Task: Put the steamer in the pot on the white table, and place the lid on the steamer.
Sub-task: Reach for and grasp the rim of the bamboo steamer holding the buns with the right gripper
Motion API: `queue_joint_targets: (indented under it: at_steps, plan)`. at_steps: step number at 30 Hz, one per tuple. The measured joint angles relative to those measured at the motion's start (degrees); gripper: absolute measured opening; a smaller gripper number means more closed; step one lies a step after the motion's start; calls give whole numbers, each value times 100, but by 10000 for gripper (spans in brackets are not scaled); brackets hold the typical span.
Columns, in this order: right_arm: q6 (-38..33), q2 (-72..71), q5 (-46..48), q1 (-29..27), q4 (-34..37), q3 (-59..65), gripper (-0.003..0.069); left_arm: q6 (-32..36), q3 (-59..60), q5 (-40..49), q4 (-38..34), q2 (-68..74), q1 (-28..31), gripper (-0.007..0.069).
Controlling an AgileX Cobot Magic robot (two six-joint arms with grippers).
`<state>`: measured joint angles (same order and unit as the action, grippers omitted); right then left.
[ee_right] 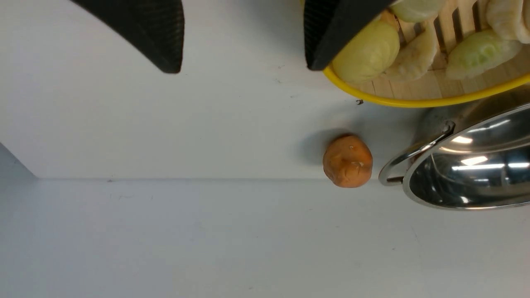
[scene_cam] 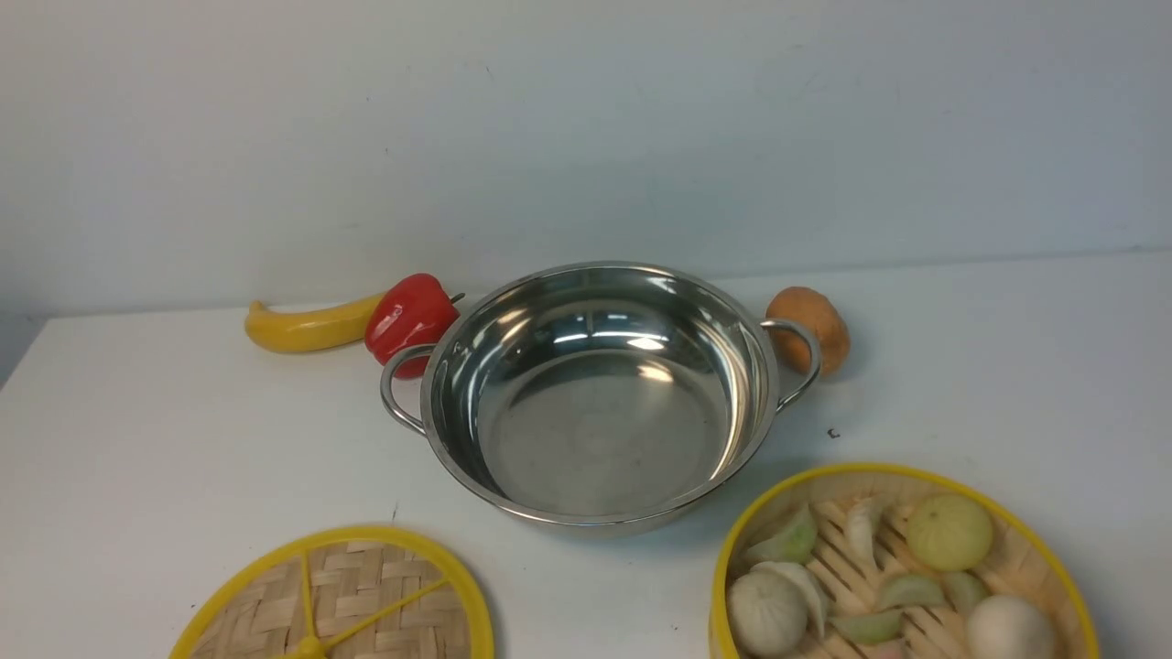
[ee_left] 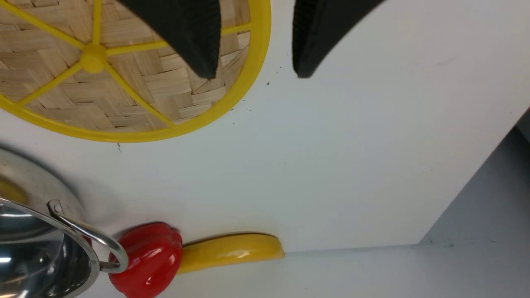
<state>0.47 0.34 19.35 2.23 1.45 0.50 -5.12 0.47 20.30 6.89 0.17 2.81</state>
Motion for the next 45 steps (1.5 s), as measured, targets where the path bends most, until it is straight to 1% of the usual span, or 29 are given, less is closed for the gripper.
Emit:
queue_joint_targets:
  at_steps: [38,42,45]
  plan:
    - [0,0,-74,0,0,0,395,0,0,0,0,0,0,241]
    - [5,-25,-255,0,142,0,395,0,0,0,0,0,0,241]
    - [5,-34,-28,0,263,-345,395,0,0,0,0,0,0,241]
